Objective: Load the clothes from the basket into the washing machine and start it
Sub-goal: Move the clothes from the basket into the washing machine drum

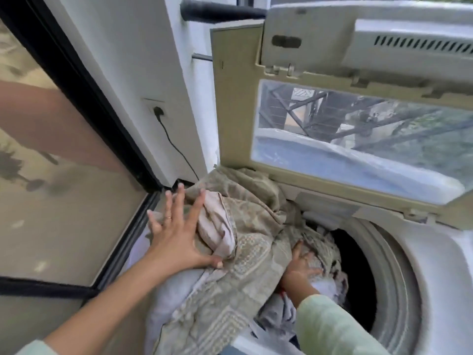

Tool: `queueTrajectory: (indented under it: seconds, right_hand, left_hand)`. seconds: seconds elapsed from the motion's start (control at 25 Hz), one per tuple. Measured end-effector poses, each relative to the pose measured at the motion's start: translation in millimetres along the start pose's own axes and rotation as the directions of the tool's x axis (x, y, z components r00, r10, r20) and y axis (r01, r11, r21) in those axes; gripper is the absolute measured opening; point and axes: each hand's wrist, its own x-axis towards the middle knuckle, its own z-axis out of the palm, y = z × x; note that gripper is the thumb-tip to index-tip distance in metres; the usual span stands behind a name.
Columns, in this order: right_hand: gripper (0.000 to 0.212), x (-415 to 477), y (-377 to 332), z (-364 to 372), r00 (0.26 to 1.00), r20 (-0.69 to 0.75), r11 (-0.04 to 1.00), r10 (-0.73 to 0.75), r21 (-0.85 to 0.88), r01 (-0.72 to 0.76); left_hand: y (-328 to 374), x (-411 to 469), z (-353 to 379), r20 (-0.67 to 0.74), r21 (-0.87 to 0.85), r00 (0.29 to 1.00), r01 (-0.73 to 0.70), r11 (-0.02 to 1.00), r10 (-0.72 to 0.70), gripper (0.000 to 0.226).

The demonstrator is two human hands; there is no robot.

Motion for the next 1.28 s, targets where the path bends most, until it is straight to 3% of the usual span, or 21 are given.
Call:
queueTrajectory:
  seconds: [0.16, 0.24, 0.36, 0.56, 0.64, 0.72, 0.8, 0.88, 0.92, 0.96, 1.04, 1.12, 1.2, 1.28]
  right_hand:
    - [0.092, 37.4, 10.0, 21.3, 1.000, 0.025, 0.997, -0.006, 0.079, 0.004]
    - [0.101, 36.4, 26.4, 19.5, 1.000, 0.025, 0.997, -0.019, 0.069, 0.017]
    - [0.114, 21.7, 42.8, 1.8, 0.994, 0.090, 0.998, -0.064, 0.026, 0.061]
    - [0.112, -19.4, 78.3, -30.7, 0.975, 0.060, 0.974, -0.215, 0.081, 0.210]
    - [0.105, -41.3, 99.9, -40.6, 0.956, 0.125, 0.957, -0.266, 0.152, 0.246]
    - [0.080, -70.2, 112.8, -50.9, 0.940, 0.157, 0.931, -0.304, 0.256, 0.259]
    - [0.041, -106.3, 121.1, -60.9, 0.956, 0.024, 0.904, -0.292, 0.334, 0.267]
    - [0.026, -133.6, 137.8, -64.3, 0.960, -0.101, 0.914, -0.260, 0.296, 0.278]
    - [0.030, -148.9, 146.8, -68.4, 0.966, -0.152, 0.943, -0.211, 0.228, 0.242]
    - [0.037, -160.2, 162.2, -68.8, 0.970, -0.207, 0.967, -0.130, 0.190, 0.170]
    - [0.051, -177.7, 186.9, -68.2, 0.951, -0.307, 0.963, -0.033, 0.244, 0.112]
    - [0.064, -197.8, 207.1, -68.7, 0.921, -0.383, 0.910, 0.066, 0.402, 0.102]
    - [0.064, -207.2, 214.9, -63.5, 0.890, -0.443, 0.862, 0.105, 0.486, 0.140]
    - [0.059, -210.1, 208.7, -57.7, 0.869, -0.492, 0.865, 0.048, 0.456, 0.210]
  left_hand:
    - [-4.8, 37.5, 13.7, 0.097, -0.201, 0.989, -0.087, 0.976, 0.108, 0.146]
    - [-4.4, 41.3, 24.8, 0.064, -0.183, 0.989, -0.120, 0.976, 0.134, 0.127]
    - [-1.4, 28.0, 41.7, -0.158, -0.085, 0.968, -0.207, 0.975, 0.192, 0.086]
    - [22.7, 14.1, 47.0, -0.455, 0.025, 0.816, -0.388, 0.921, 0.356, 0.089]
    - [50.2, 9.0, 43.7, -0.500, -0.055, 0.777, -0.469, 0.882, 0.382, 0.079]
    - [86.8, 1.1, 47.1, -0.515, -0.082, 0.720, -0.582, 0.809, 0.465, 0.060]
    - [128.3, -7.4, 55.7, -0.510, -0.085, 0.648, -0.693, 0.716, 0.566, 0.056]
    - [165.6, -16.9, 64.5, -0.511, -0.138, 0.572, -0.792, 0.595, 0.642, 0.051]
    - [180.9, -20.7, 67.4, -0.497, -0.172, 0.549, -0.822, 0.543, 0.672, 0.047]
    - [196.6, -22.3, 69.7, -0.475, -0.208, 0.544, -0.833, 0.512, 0.692, 0.046]
    - [218.4, -14.5, 76.8, -0.339, -0.283, 0.653, -0.757, 0.589, 0.677, 0.051]
    - [221.7, 5.8, 100.9, 0.013, -0.212, 0.769, -0.622, 0.753, 0.639, 0.064]
    - [202.5, 23.1, 134.1, 0.348, 0.001, 0.753, -0.596, 0.803, 0.558, 0.071]
    - [175.0, 32.9, 155.6, 0.504, 0.042, 0.727, -0.561, 0.827, 0.467, 0.078]
